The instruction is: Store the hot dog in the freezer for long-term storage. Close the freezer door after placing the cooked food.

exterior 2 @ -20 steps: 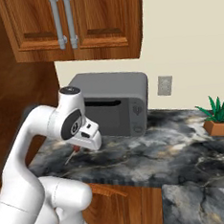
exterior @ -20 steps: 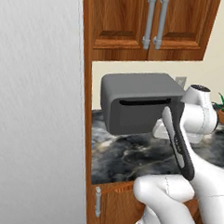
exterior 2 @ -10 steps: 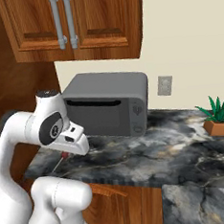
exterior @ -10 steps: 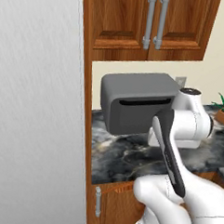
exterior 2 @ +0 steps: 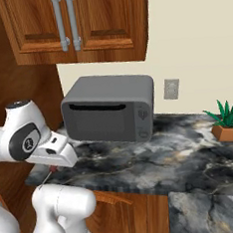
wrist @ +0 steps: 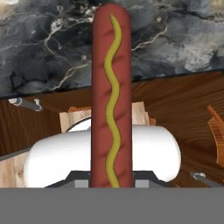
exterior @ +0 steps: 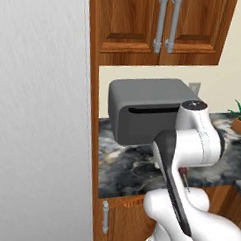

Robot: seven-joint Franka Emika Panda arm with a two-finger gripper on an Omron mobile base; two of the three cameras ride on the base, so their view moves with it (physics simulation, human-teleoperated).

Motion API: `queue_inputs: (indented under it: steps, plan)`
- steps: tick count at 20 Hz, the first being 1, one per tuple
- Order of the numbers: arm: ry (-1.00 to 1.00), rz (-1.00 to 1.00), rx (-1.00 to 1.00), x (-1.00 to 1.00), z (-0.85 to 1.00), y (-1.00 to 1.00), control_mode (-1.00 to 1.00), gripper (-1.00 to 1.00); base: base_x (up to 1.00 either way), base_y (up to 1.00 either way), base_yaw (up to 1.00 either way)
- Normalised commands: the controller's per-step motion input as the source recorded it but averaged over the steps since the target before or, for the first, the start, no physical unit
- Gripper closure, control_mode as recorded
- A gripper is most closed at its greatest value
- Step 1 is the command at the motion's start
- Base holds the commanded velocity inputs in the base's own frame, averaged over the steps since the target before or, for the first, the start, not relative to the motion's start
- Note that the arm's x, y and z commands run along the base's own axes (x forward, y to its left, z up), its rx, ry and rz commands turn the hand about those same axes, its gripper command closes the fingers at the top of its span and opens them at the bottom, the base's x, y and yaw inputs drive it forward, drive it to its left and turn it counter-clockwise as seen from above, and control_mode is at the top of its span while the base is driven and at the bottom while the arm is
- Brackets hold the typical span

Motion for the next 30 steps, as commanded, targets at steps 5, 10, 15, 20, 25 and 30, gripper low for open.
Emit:
queue_inputs:
  steps: [5,10,15,20,25,30]
  plan:
    - [0.0,0.05,0.01,-0.02,0.0,0.0,-1.0,1.0,0.0,0.0,0.0]
    - [0.02,0.1,0.11,-0.04,0.0,-0.02,-1.0,1.0,0.0,0.0,0.0]
    - [0.05,0.06,0.12,0.0,0.0,-0.07,-1.0,1.0,0.0,0.0,0.0]
    - [0.0,0.0,0.01,-0.05,0.0,0.0,-1.0,1.0,0.0,0.0,0.0]
    - [0.0,0.0,0.0,0.0,0.0,0.0,-1.0,1.0,0.0,0.0,0.0]
    - [0.0,0.0,0.0,-0.13,0.0,0.0,-1.0,1.0,0.0,0.0,0.0]
